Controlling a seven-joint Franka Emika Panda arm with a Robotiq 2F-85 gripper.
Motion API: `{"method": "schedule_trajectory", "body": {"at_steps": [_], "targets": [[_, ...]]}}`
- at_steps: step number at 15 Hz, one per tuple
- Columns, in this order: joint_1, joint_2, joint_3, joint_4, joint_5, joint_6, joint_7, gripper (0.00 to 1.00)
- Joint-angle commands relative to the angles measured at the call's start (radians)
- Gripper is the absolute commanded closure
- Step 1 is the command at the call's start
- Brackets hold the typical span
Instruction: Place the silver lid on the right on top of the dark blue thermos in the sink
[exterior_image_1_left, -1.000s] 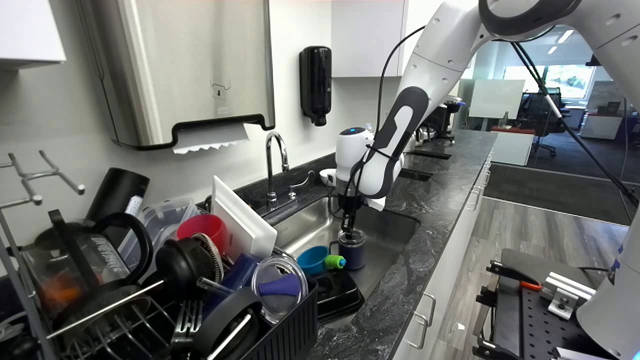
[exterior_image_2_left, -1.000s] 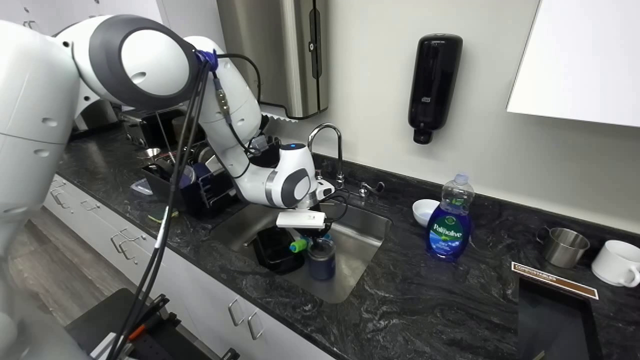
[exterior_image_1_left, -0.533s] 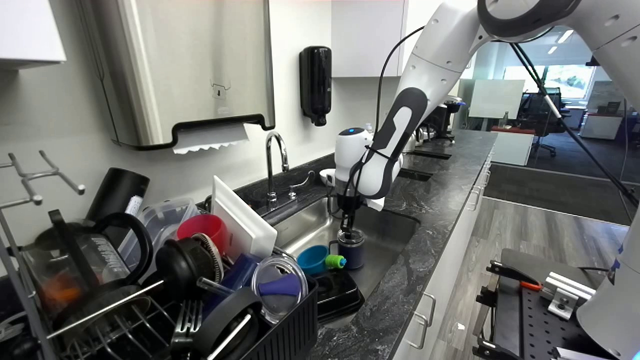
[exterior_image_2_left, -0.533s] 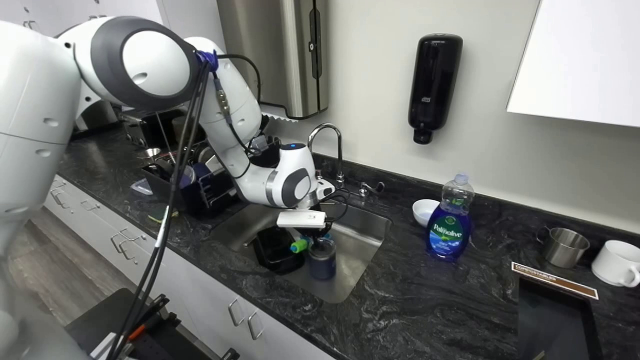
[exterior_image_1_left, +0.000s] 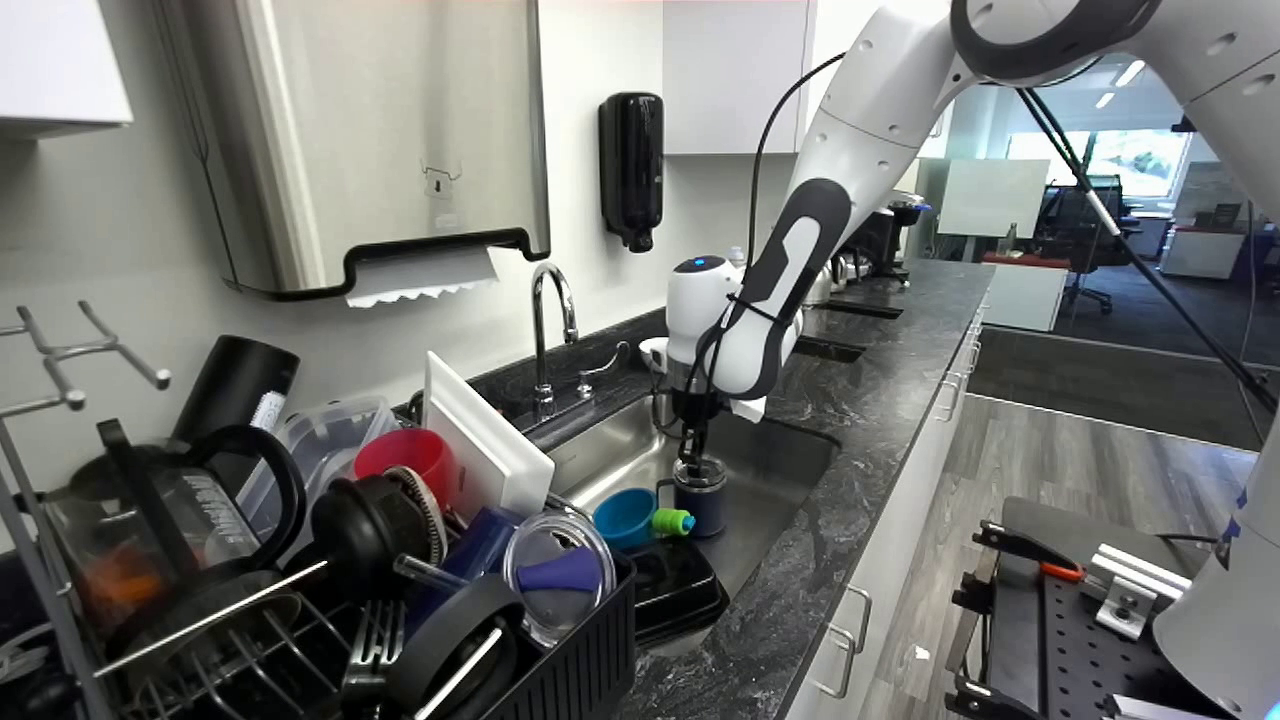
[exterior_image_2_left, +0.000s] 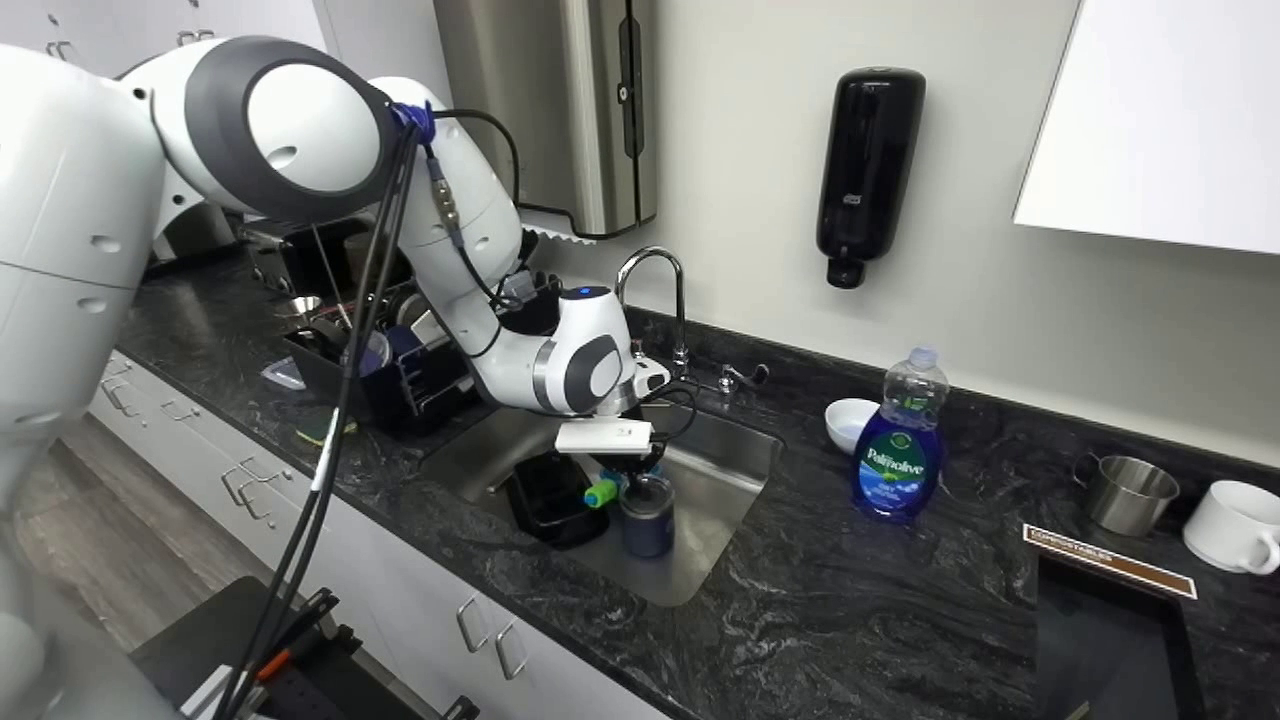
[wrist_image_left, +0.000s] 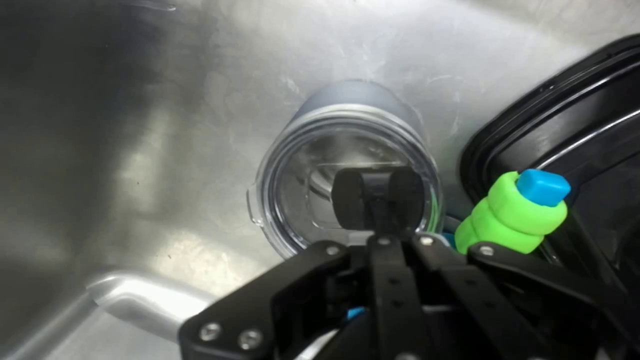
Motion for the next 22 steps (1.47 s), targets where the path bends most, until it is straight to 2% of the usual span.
{"method": "schedule_trajectory", "body": {"at_steps": [1,8,15,18,22], "targets": [[0.029,0.073,-0.032,0.037,-0.015,0.024,0.028,1.0],[0.122,0.0,-0.125,-0.012,-0.067,-0.004,0.112,1.0],[0.258,-0.066,-0.249,-0.054,-0.204,-0.006,0.259,1.0],[0.272,-0.105,-0.255,-0.077,-0.226,-0.016,0.287,1.0],[0.217,-0.181,-0.188,-0.119,-0.17,-0.082,0.253,1.0]]}}
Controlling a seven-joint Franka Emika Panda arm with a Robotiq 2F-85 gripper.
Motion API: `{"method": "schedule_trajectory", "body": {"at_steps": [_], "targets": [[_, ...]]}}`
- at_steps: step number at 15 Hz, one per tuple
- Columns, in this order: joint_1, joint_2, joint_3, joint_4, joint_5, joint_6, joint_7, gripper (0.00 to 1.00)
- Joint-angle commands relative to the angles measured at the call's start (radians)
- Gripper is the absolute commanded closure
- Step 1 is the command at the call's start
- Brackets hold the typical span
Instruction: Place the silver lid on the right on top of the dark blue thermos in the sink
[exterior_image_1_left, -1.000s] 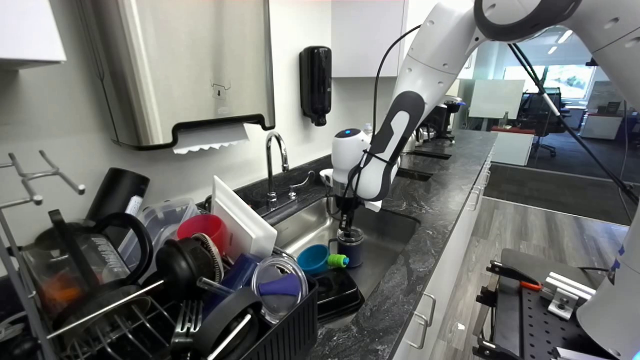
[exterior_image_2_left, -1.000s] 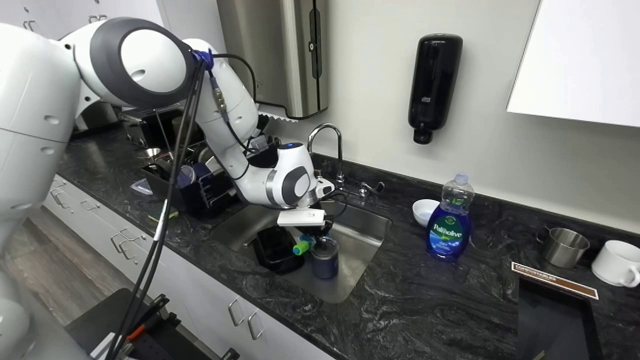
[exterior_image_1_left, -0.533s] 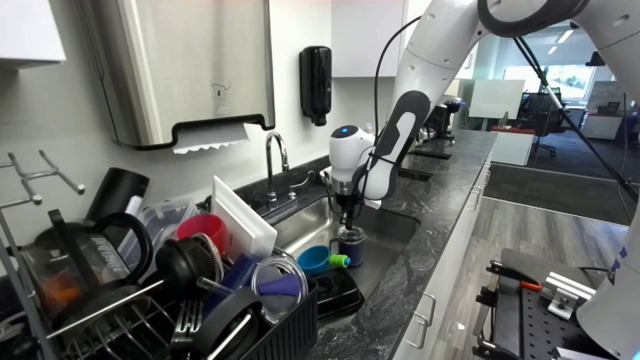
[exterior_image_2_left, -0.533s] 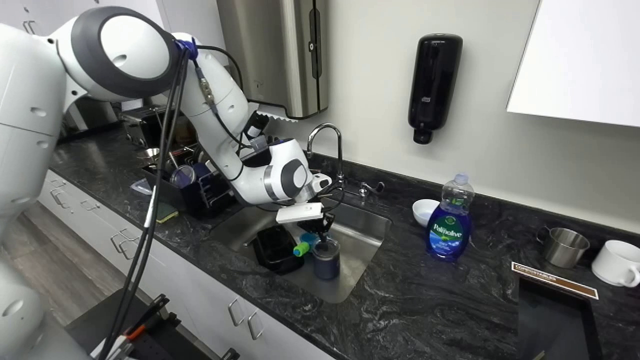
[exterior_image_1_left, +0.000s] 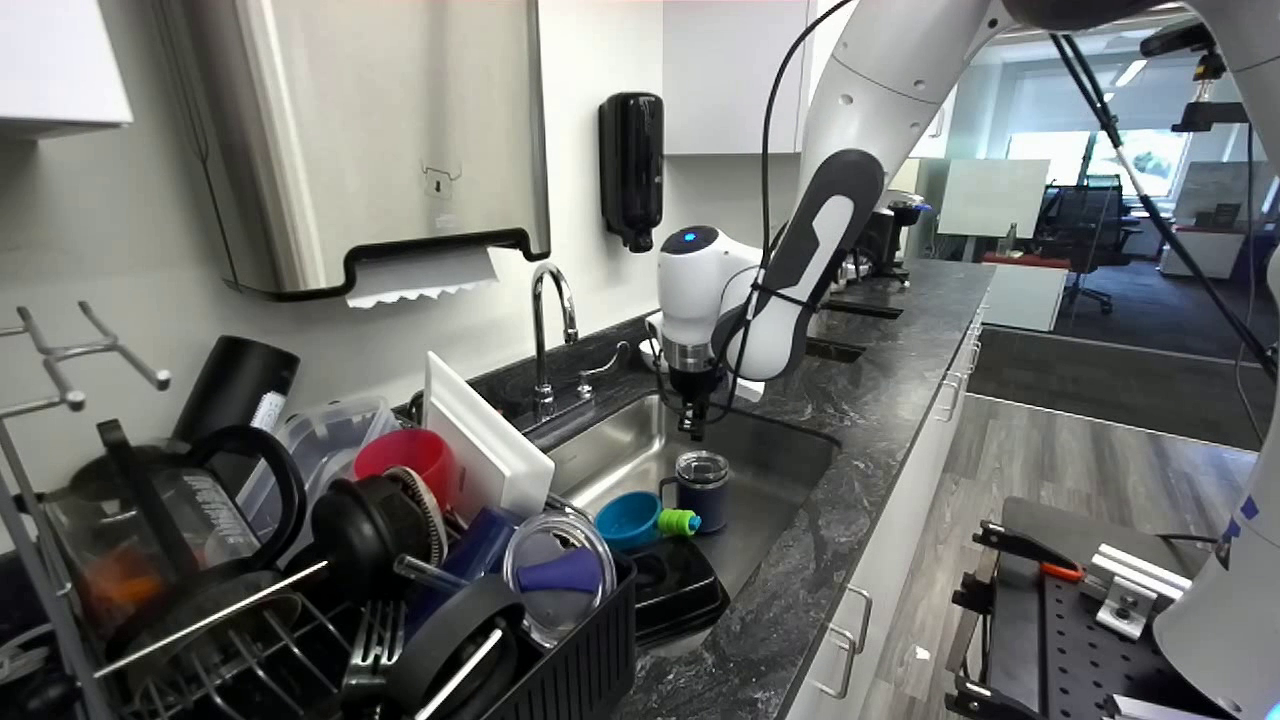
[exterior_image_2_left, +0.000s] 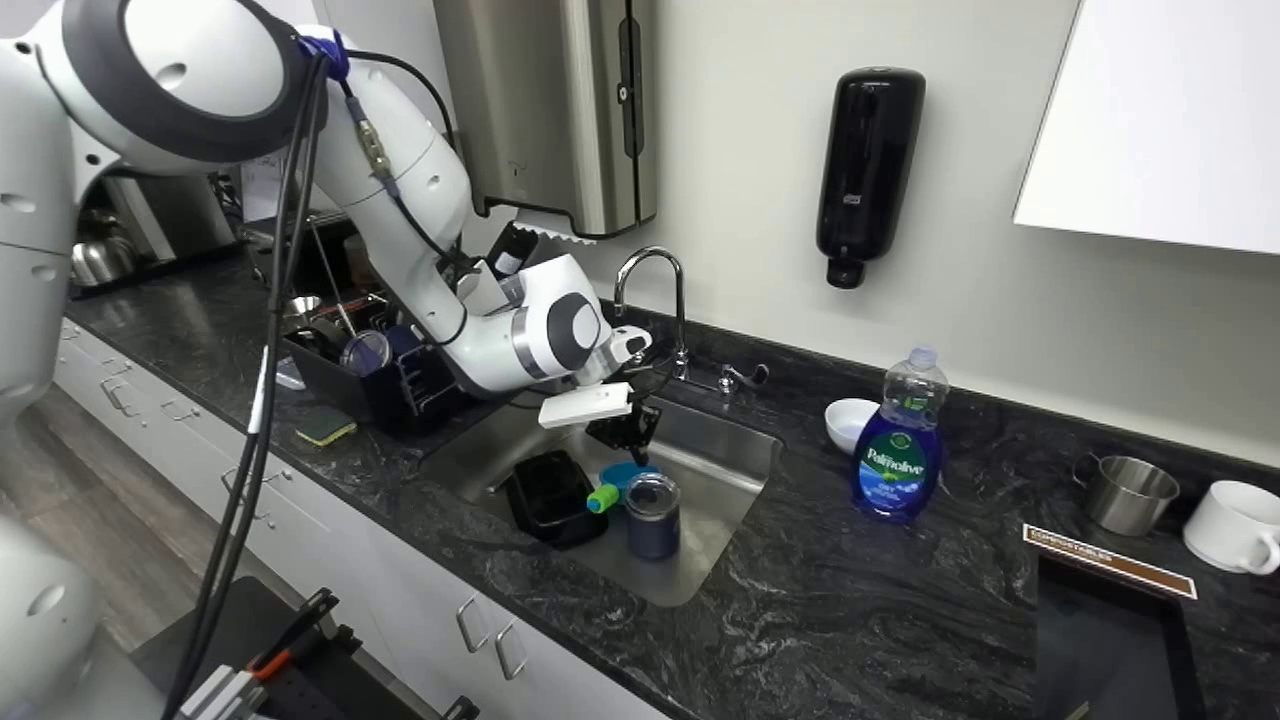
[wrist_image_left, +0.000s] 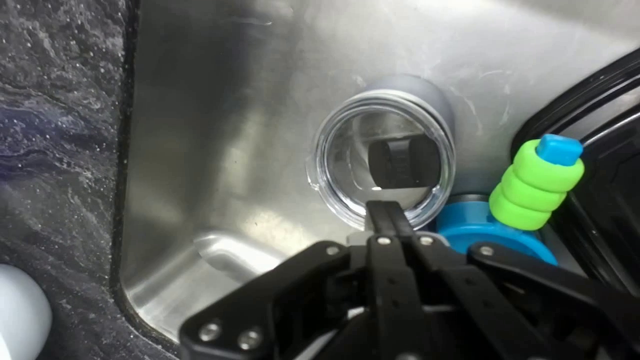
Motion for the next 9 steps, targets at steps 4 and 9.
{"method": "schedule_trajectory", "body": {"at_steps": [4,9], "targets": [[-0.089,-0.142,0.118,-0.075,0.097,-0.166,-0.034,1.0],[-0.151,-0.209,0.214,-0.059,0.277,-0.383,-0.046,1.0]]}}
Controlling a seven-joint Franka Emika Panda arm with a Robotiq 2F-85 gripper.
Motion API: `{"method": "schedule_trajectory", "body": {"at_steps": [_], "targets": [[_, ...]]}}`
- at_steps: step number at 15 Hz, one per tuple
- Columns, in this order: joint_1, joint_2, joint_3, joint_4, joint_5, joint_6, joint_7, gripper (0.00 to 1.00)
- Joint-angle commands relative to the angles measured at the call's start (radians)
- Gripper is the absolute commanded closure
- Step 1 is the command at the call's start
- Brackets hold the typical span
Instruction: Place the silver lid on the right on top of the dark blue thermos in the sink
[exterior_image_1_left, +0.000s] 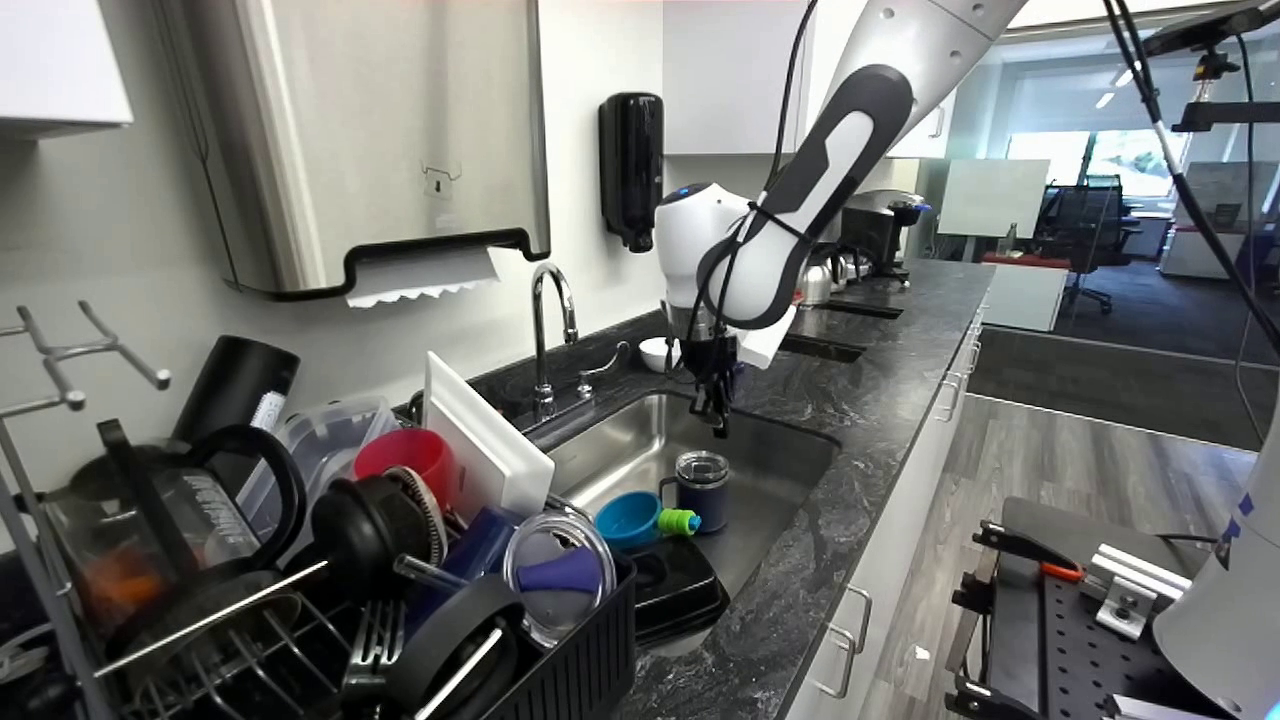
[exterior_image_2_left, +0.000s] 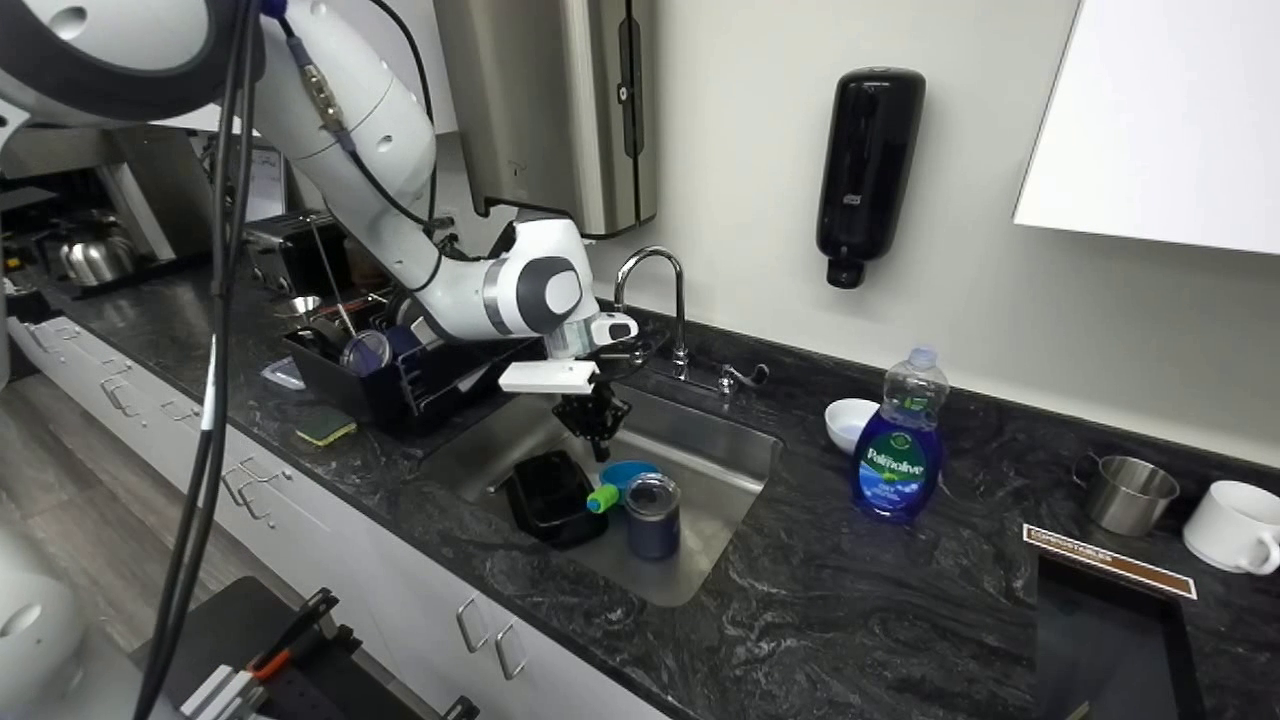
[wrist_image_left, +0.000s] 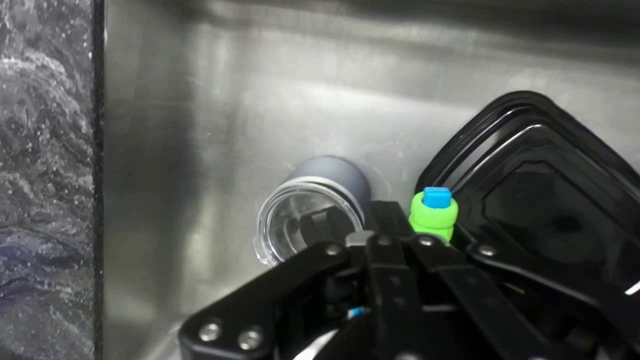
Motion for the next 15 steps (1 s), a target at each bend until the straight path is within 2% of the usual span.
{"method": "schedule_trajectory", "body": {"at_steps": [1,6,14,15], "targets": [[-0.071,-0.053,0.082,-0.001,0.129,-0.125,-0.038,1.0],[-0.118,-0.107,0.132,-0.017,0.292,-0.146,-0.092,1.0],[-0.095,-0.216,0.146,-0.109,0.265,-0.116,-0.065,1.0],[-0.091,-0.225,0.143,-0.121,0.25,-0.111,-0.051,0.74]]}}
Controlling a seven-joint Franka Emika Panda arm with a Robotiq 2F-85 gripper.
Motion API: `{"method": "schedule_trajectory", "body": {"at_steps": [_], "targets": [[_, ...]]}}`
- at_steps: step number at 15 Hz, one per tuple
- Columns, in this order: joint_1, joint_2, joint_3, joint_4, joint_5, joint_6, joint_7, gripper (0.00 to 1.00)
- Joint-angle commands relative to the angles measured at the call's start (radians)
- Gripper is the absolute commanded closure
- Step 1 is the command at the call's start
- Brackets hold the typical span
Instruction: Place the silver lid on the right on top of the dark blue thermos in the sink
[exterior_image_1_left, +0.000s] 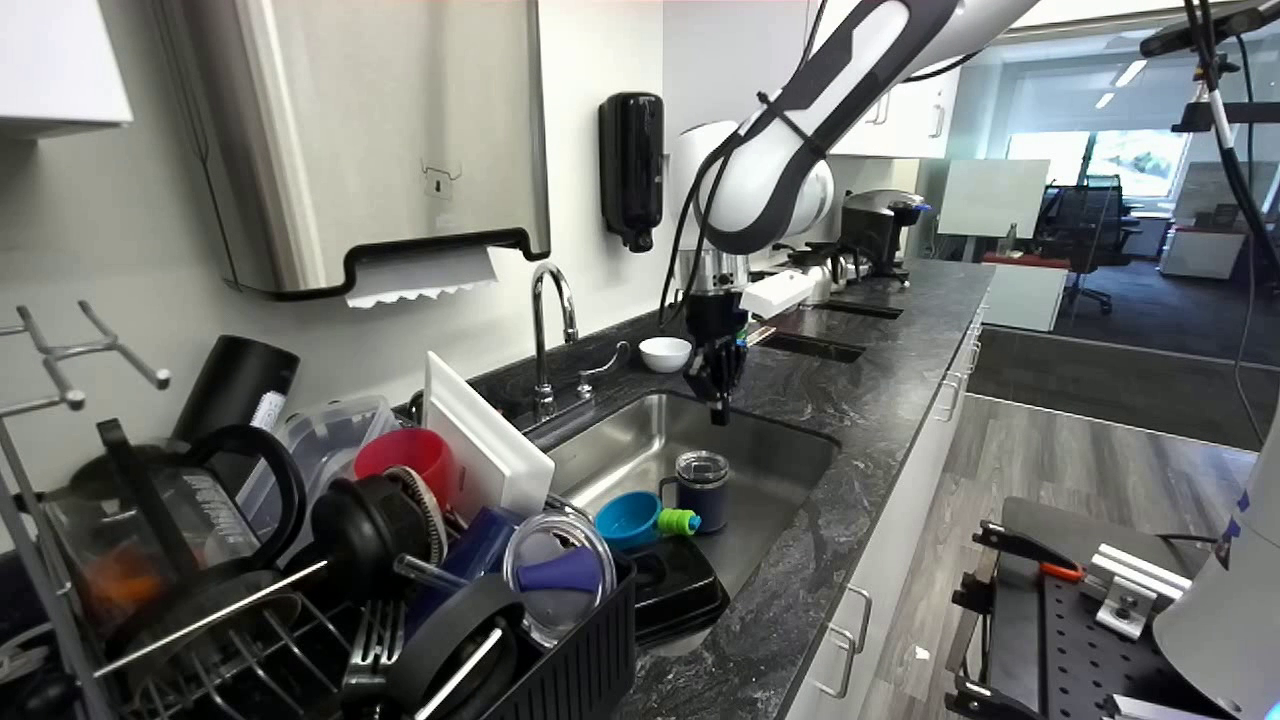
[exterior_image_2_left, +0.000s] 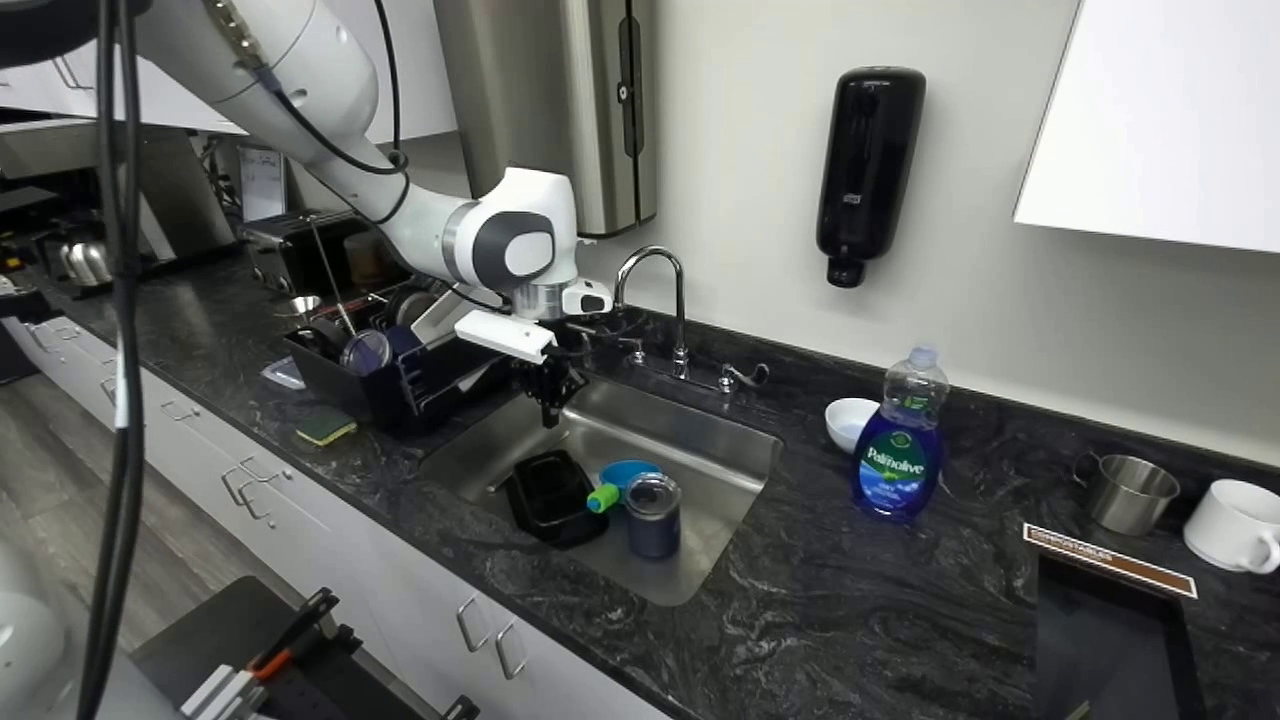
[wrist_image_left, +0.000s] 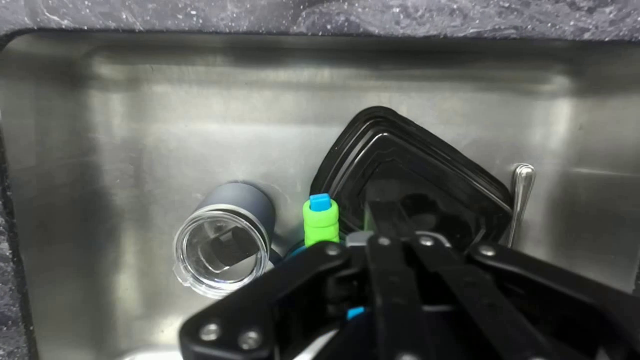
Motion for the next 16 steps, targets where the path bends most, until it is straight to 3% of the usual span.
{"method": "schedule_trajectory", "body": {"at_steps": [1,5,14,15,16], "targets": [[-0.008,-0.013,0.011,-0.011,-0.007,-0.003,0.005,0.98],[-0.007,-0.032,0.011,-0.033,-0.012,0.0,0.006,0.74],[-0.007,-0.032,0.011,-0.034,-0.012,0.001,0.006,0.74],[-0.009,-0.034,0.011,-0.039,-0.022,0.017,-0.014,0.49],[-0.012,-0.031,0.011,-0.033,-0.018,0.018,-0.027,0.48]]}}
